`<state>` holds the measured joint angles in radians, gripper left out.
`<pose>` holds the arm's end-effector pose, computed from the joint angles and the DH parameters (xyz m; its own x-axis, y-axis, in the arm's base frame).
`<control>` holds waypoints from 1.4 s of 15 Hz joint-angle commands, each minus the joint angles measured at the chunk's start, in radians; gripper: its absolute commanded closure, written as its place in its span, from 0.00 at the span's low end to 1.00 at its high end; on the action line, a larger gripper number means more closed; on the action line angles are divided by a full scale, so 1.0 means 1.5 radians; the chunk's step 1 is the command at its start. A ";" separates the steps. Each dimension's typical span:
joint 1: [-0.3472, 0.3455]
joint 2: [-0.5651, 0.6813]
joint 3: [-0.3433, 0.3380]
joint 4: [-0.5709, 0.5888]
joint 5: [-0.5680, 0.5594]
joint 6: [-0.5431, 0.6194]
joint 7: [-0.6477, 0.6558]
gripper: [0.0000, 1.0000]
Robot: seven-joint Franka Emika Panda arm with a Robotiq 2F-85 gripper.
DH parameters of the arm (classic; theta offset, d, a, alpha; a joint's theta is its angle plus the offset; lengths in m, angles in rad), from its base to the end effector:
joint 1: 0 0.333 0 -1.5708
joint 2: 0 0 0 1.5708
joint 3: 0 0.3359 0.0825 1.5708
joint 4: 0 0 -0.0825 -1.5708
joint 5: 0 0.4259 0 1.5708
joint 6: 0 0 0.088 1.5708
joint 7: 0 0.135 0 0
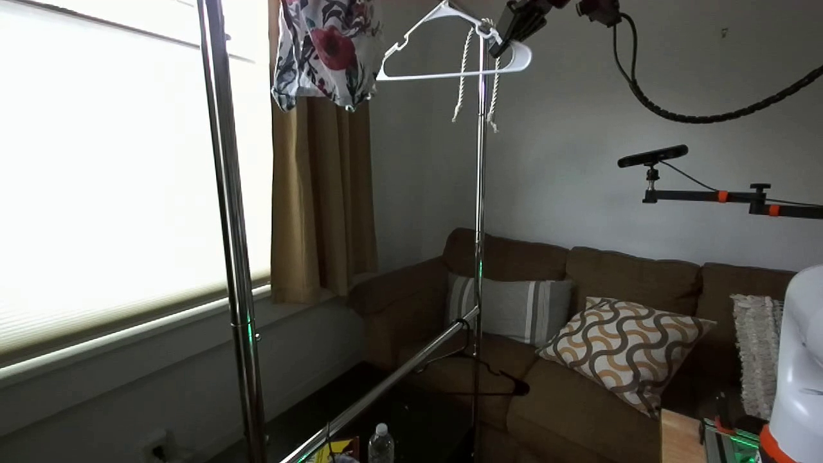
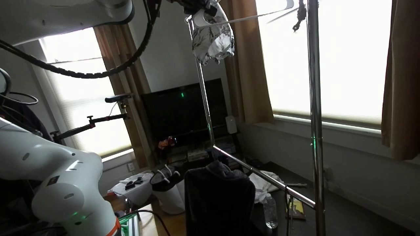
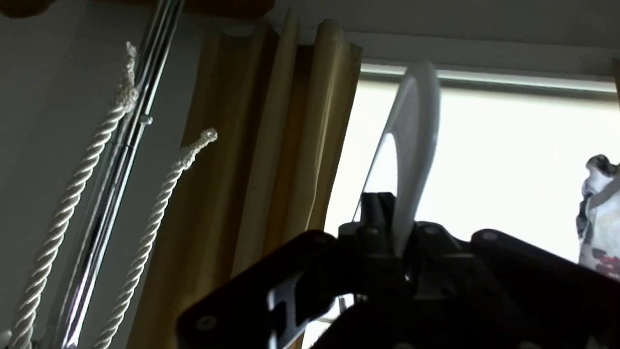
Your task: Shift the coat hanger to the left
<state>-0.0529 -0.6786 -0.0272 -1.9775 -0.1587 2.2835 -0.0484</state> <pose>0.4003 -0.0454 0.8390 0.5656 0.0954 0.8192 -0.0883 -0.9806 0.1752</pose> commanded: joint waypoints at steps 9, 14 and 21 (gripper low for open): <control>0.186 -0.212 -0.135 -0.180 0.072 -0.013 -0.355 0.99; 0.173 -0.284 -0.178 -0.241 0.049 -0.102 -0.492 0.99; 0.172 -0.285 -0.166 -0.230 0.101 -0.105 -0.459 0.95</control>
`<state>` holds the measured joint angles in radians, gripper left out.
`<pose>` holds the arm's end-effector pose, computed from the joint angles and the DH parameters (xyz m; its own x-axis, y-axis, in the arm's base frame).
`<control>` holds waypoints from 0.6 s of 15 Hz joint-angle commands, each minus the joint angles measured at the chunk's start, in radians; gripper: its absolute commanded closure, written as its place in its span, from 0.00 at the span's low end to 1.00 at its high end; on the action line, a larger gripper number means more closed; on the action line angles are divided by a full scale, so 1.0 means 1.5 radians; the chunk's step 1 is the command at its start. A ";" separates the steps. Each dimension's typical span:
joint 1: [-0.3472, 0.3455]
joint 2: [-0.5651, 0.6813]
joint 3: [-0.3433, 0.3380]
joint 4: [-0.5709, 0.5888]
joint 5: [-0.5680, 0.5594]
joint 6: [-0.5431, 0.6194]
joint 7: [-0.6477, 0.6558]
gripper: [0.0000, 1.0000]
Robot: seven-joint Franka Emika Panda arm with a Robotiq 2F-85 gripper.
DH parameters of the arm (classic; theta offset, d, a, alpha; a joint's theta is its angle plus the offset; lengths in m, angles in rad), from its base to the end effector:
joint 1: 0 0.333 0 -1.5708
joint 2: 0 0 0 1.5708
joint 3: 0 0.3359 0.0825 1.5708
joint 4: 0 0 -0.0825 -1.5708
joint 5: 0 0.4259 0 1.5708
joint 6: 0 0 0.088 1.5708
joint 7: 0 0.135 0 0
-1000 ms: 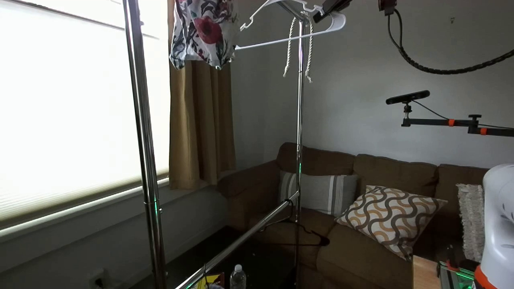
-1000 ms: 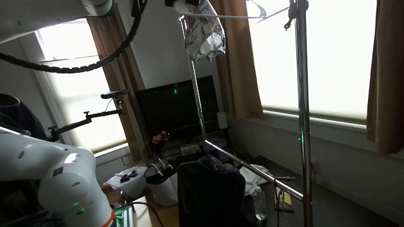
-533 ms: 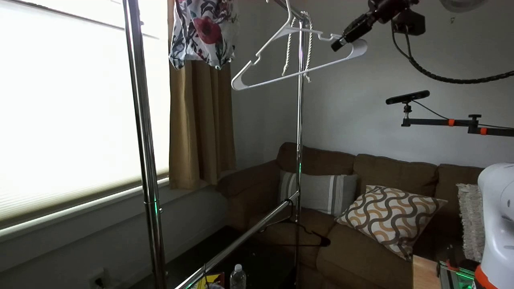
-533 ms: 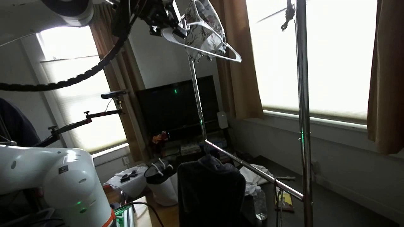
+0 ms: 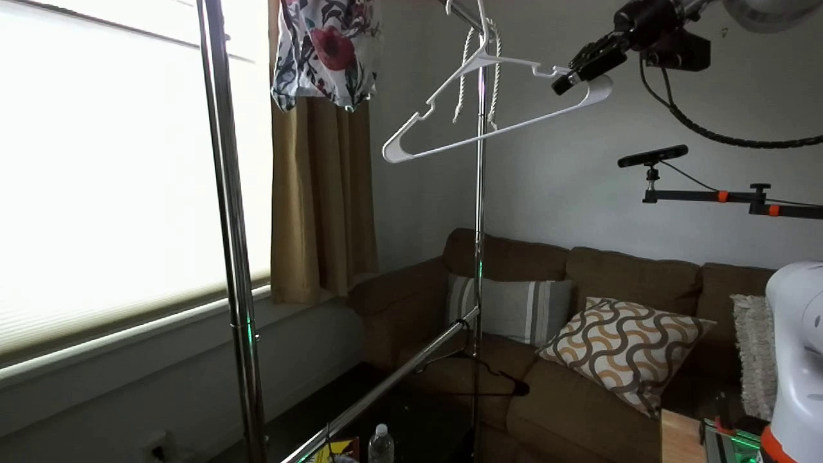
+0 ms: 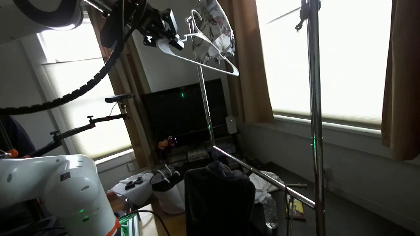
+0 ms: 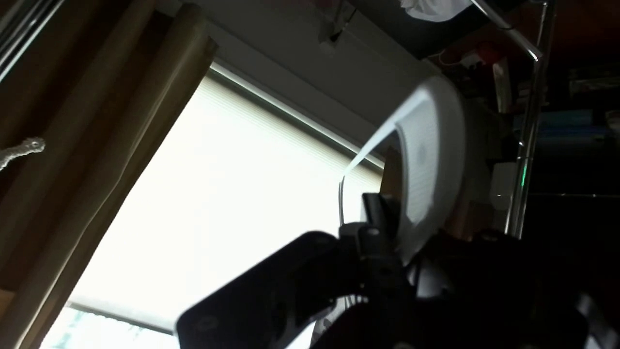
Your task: Shift the coat hanger to the left
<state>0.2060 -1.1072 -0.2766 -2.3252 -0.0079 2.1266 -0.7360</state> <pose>0.2825 -0.0835 0.7505 0.4241 0.5497 0.7197 0.4851 -0.8090 0.3321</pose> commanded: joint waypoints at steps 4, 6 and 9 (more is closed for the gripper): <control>0.011 0.005 0.032 -0.002 0.005 0.012 0.008 0.99; 0.016 0.012 0.083 -0.003 -0.011 0.052 0.011 0.99; 0.025 0.030 0.149 0.009 -0.024 0.100 0.022 0.99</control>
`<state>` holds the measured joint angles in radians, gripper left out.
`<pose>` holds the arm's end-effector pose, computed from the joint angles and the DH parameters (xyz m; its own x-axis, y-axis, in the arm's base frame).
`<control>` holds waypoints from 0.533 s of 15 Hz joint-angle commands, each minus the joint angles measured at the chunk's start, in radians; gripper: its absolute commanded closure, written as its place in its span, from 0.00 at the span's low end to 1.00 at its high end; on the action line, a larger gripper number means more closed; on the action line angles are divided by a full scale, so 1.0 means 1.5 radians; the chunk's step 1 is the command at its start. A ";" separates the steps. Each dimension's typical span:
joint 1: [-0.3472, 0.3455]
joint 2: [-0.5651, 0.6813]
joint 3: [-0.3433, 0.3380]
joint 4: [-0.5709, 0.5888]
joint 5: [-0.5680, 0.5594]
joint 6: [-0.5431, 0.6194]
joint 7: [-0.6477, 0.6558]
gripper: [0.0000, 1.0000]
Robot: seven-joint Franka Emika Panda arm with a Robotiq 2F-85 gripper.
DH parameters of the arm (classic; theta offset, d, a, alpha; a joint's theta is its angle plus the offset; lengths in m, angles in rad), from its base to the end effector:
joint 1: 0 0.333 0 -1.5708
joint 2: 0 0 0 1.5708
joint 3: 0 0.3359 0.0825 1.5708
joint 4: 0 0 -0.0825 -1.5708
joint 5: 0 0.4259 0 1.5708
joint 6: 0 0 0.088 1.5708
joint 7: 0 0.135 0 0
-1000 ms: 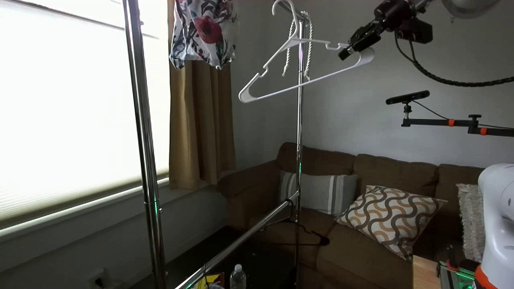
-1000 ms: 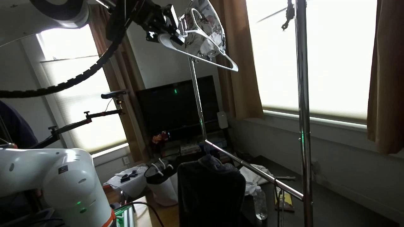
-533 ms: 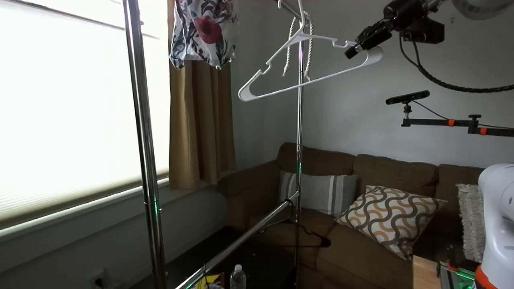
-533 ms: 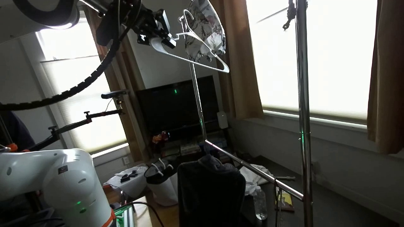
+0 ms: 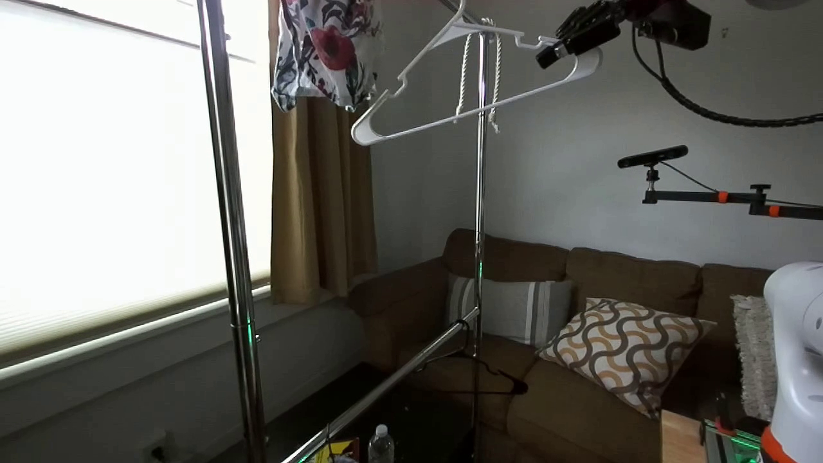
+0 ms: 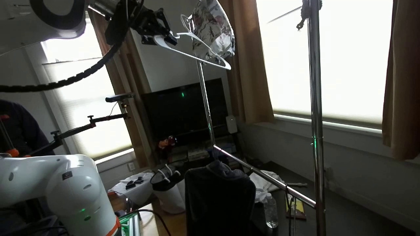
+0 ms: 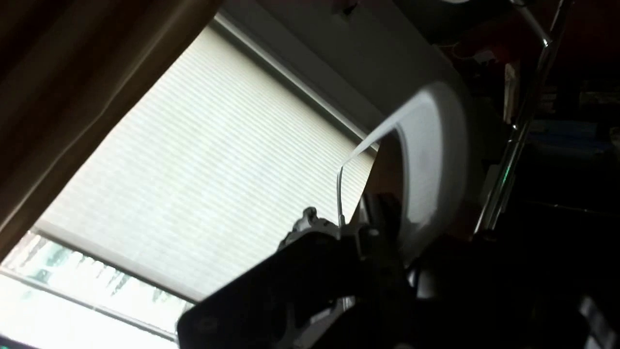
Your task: Shift the coat hanger to the left
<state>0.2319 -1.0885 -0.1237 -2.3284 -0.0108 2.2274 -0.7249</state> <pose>0.2835 0.0001 0.7738 0.3068 0.6597 0.6860 0.4977 -0.7256 0.4752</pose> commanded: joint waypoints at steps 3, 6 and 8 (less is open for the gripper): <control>0.002 0.016 0.071 0.018 -0.064 -0.031 -0.002 0.99; 0.071 -0.006 0.060 0.022 -0.038 -0.145 -0.057 0.99; 0.109 -0.008 0.057 0.042 -0.013 -0.187 -0.087 0.99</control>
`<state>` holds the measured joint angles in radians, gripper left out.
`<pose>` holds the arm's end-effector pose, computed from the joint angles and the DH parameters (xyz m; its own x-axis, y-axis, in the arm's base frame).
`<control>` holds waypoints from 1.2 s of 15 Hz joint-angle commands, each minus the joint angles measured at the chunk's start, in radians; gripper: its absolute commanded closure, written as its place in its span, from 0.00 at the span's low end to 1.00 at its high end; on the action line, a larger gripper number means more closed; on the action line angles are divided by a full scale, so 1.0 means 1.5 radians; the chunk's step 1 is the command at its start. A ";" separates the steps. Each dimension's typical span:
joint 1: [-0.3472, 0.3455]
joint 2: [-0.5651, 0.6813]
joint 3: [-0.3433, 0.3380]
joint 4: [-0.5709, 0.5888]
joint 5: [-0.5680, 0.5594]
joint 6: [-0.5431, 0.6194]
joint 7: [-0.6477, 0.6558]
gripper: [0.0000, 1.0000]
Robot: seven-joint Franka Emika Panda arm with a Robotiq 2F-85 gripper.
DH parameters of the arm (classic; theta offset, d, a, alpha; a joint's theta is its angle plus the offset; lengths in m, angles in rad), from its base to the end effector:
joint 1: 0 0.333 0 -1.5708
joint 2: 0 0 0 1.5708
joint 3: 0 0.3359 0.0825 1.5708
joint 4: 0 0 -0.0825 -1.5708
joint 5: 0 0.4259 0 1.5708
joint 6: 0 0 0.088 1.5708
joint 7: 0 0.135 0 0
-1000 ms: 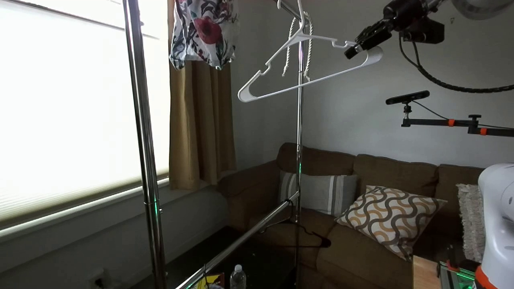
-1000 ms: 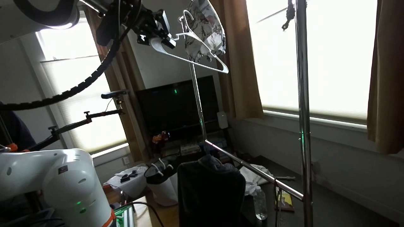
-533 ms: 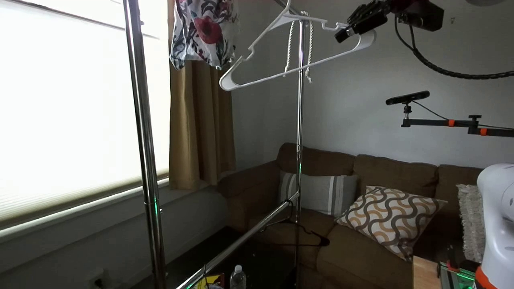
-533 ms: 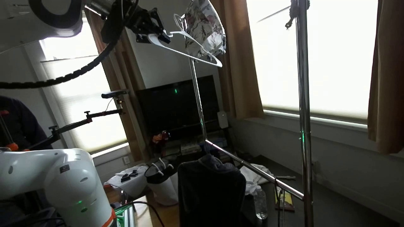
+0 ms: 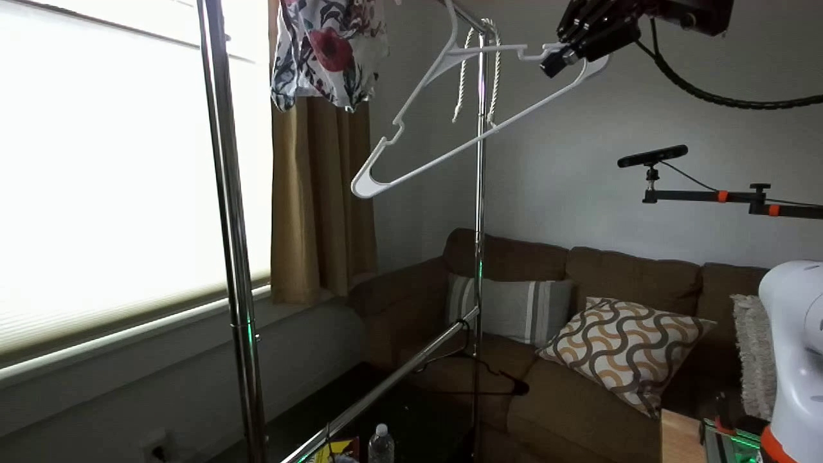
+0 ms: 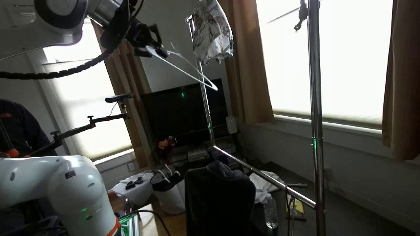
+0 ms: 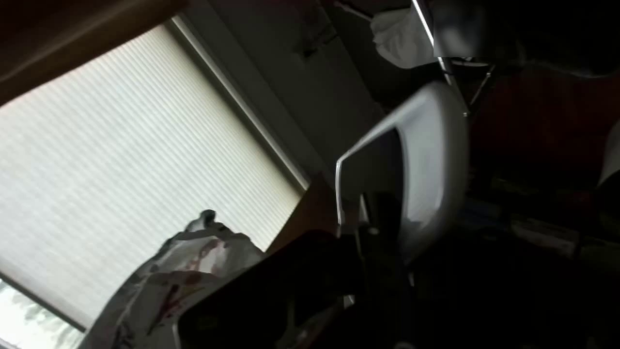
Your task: Shift the coat hanger to the left
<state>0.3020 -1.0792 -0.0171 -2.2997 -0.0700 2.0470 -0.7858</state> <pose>0.2652 0.0677 0.7612 0.2659 0.8339 0.4836 0.6429 -0.5272 0.5556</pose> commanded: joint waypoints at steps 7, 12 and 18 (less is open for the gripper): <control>0.080 0.012 0.055 0.071 0.030 -0.032 -0.064 0.99; 0.088 0.028 0.092 0.068 -0.005 -0.027 -0.055 0.95; 0.055 0.092 0.149 0.112 0.008 -0.089 0.039 0.99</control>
<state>0.4239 -0.9987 0.1519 -2.1874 -0.0772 2.0040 -0.8381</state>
